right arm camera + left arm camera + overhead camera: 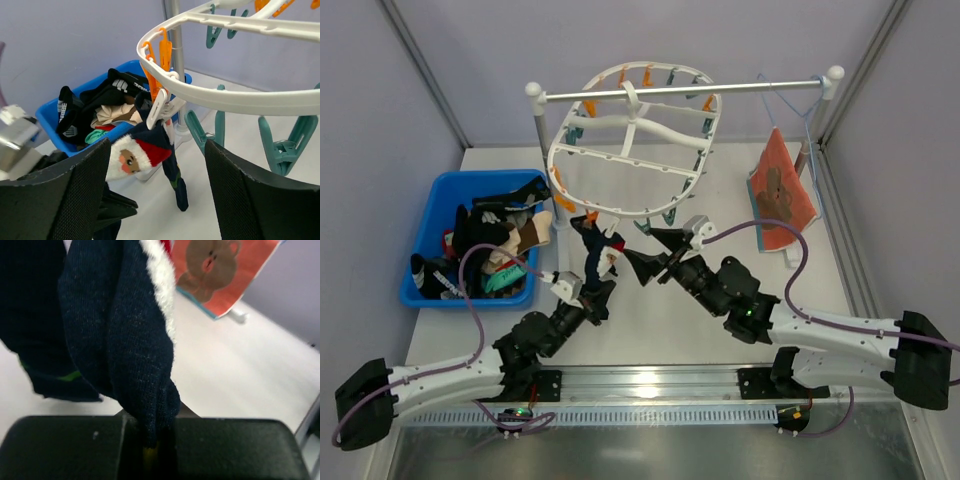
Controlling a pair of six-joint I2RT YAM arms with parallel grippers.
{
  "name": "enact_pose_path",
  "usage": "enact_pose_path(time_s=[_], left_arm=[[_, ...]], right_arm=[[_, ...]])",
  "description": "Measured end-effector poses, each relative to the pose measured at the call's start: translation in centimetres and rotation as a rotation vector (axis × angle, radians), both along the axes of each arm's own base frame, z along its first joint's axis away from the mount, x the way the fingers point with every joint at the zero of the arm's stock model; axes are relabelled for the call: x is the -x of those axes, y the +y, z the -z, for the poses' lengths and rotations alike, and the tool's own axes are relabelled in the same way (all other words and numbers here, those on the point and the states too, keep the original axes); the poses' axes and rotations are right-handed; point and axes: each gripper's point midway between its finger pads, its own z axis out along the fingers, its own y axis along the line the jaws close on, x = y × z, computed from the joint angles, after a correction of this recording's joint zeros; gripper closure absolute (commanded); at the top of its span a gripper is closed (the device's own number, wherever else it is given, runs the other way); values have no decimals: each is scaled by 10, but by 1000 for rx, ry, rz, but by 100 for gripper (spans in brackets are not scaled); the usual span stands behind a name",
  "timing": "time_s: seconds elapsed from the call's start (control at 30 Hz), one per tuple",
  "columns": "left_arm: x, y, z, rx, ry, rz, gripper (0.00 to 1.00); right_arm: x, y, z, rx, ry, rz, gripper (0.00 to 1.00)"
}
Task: Remove the socks clipped to the hanger
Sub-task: Remove the sock from the hanger.
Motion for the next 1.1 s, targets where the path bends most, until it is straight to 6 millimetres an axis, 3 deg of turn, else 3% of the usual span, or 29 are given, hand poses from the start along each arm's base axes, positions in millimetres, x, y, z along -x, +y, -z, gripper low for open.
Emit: enact_pose_path(time_s=[0.13, 0.23, 0.5, 0.7, 0.9, 1.1], left_arm=[[-9, -3, 32, -113, 63, -43, 100], [-10, -7, 44, -155, 82, -51, 100], [-8, -25, 32, -141, 67, -50, 100], [-8, -28, 33, -141, 66, -54, 100], [-5, -32, 36, -147, 67, -43, 100], [0, -39, 43, -165, 72, -20, 100]], right_arm=[[10, -12, -15, -13, -21, -22, 22], [17, -6, -15, -11, -16, -70, 22], [21, 27, 32, 65, 74, -174, 21], [5, 32, 51, 82, 106, -152, 21], [-15, 37, 52, 70, 104, -122, 20], [-25, 52, 29, 34, 68, -124, 21]])
